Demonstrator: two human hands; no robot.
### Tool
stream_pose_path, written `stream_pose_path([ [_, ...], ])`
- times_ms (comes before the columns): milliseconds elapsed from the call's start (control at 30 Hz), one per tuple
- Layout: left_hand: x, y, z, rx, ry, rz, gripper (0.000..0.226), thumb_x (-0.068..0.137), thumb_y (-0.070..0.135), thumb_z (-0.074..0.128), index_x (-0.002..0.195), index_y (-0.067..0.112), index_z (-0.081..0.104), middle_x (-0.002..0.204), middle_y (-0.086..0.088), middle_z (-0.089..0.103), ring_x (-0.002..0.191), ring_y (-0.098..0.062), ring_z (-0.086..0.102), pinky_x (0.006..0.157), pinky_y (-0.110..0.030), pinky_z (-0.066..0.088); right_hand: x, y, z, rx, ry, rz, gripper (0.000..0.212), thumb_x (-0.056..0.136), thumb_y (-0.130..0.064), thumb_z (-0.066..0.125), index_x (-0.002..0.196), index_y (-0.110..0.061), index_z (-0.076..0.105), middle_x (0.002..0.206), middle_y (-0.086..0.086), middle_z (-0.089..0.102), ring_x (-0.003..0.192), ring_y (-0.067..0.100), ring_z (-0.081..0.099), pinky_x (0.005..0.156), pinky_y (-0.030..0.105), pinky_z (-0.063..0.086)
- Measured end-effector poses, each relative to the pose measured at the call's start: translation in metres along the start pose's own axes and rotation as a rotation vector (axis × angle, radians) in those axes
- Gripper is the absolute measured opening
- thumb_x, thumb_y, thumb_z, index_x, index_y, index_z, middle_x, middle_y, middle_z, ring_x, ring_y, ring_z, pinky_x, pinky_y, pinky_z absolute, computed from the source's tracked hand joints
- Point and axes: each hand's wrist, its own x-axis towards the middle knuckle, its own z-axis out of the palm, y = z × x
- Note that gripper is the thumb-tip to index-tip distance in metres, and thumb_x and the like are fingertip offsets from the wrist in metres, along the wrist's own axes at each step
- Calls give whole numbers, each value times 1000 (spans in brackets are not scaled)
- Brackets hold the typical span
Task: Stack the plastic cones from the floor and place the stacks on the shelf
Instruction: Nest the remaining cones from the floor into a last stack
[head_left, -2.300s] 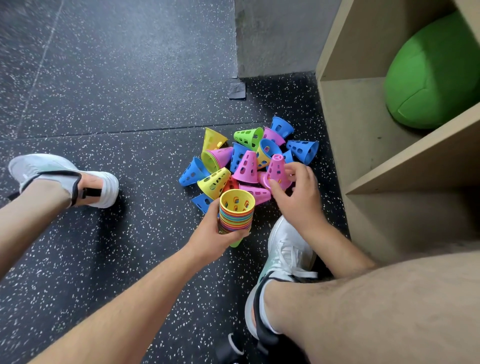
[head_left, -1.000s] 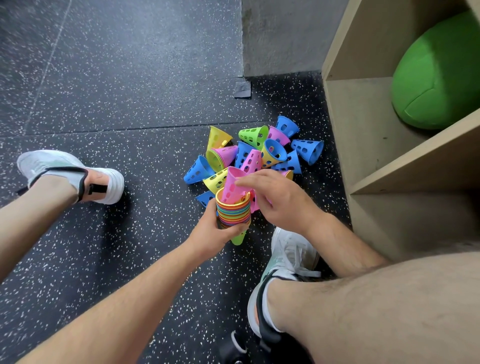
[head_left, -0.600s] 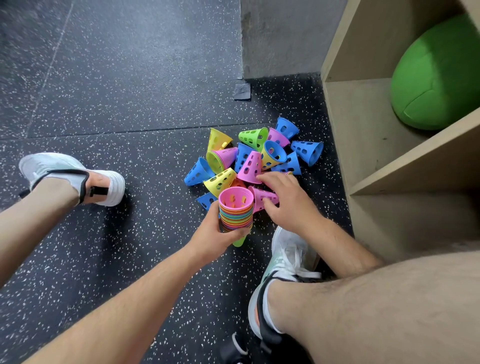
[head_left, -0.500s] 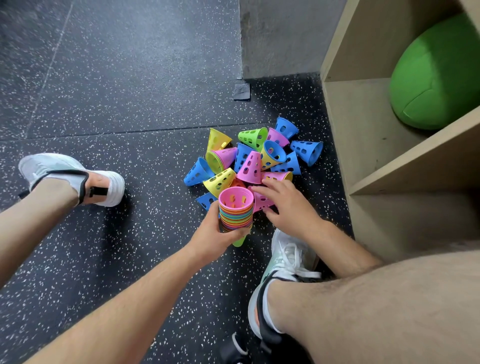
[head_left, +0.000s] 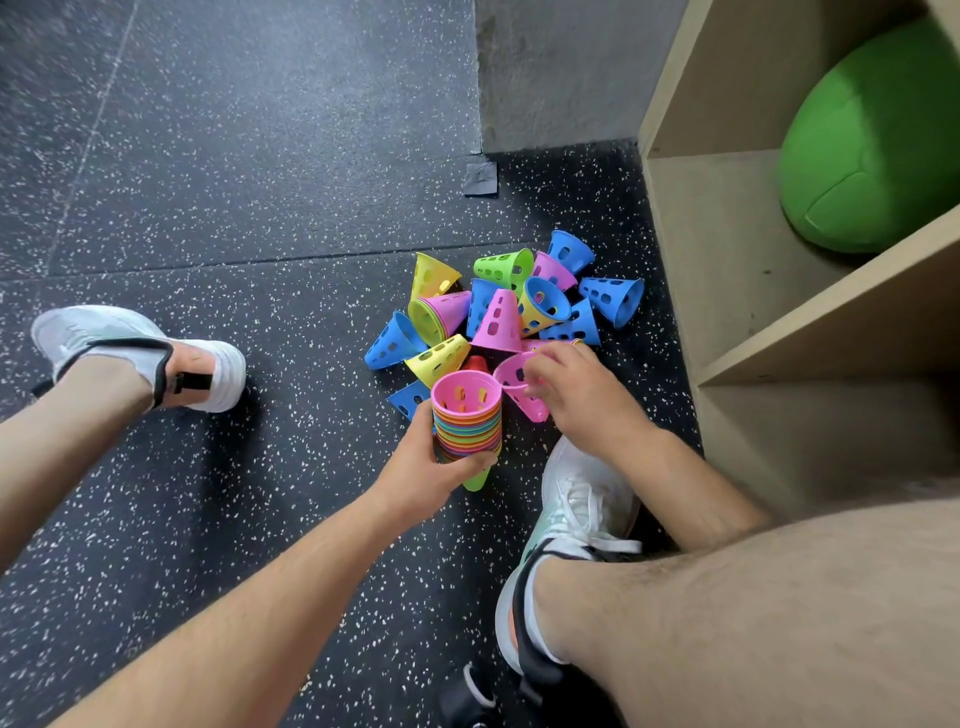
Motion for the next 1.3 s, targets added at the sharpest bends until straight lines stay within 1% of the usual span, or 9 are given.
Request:
stream_pose_path([
  [133,1,-1,-1,-1,-2,-4,78,82,27,89,144,30,43,126,14,65,110,10,60,96,-13,45,11,-10,-28,258,94,101,4,99,-23,60,99,-19,59,111,-6,55,104,16,53,91,28,43],
  [300,3,-3,-1,0,7,-5,79,80,32,90,142,36,43,127,17,64,113,7,61,96,-16,44,23,-30,-45,566,168,234,13,99,-25,61,91,-33,54,93,-1,57,72,17,60,68,28,45],
  [367,3,-4,-1,4,4,-7,80,80,33,91,143,36,42,126,16,65,113,5,61,96,-18,45,24,-39,-44,601,137,223,11,99,-26,61,93,-33,55,99,1,60,83,16,64,74,29,50],
  [467,4,-4,-1,5,5,-2,82,80,32,91,146,32,42,126,16,66,113,5,62,99,-19,45,19,-48,-40,531,21,170,9,98,-30,62,94,-33,55,103,-4,60,98,11,60,85,25,48],
  [700,5,-3,1,0,7,2,81,80,31,90,145,30,43,126,13,66,113,1,64,103,-23,48,6,-41,-26,403,-239,113,14,92,-49,59,104,-41,58,104,-8,62,91,3,56,78,25,44],
  [800,5,-3,1,6,1,3,82,80,32,91,145,29,42,127,13,66,116,-1,63,106,-28,48,3,-34,-21,452,-144,151,19,93,-48,59,111,-40,61,111,-15,63,104,1,58,90,25,49],
  [933,5,1,2,8,-16,-3,81,80,30,90,145,30,42,127,14,66,116,1,63,108,-30,48,0,-14,-10,315,109,359,22,97,-35,56,119,-33,60,107,-4,58,94,11,61,85,34,52],
  [1100,7,0,2,8,-26,6,78,78,34,91,138,38,43,125,16,66,117,-1,63,111,-39,49,-6,6,-1,74,-38,474,41,99,-39,47,140,-38,44,110,9,54,96,31,56,85,44,52],
  [1300,5,5,2,16,-29,-2,78,79,32,91,139,39,41,125,17,65,114,4,62,110,-36,49,-6,4,1,210,75,449,14,95,-29,61,107,-22,65,105,-6,63,89,17,61,79,35,50],
])
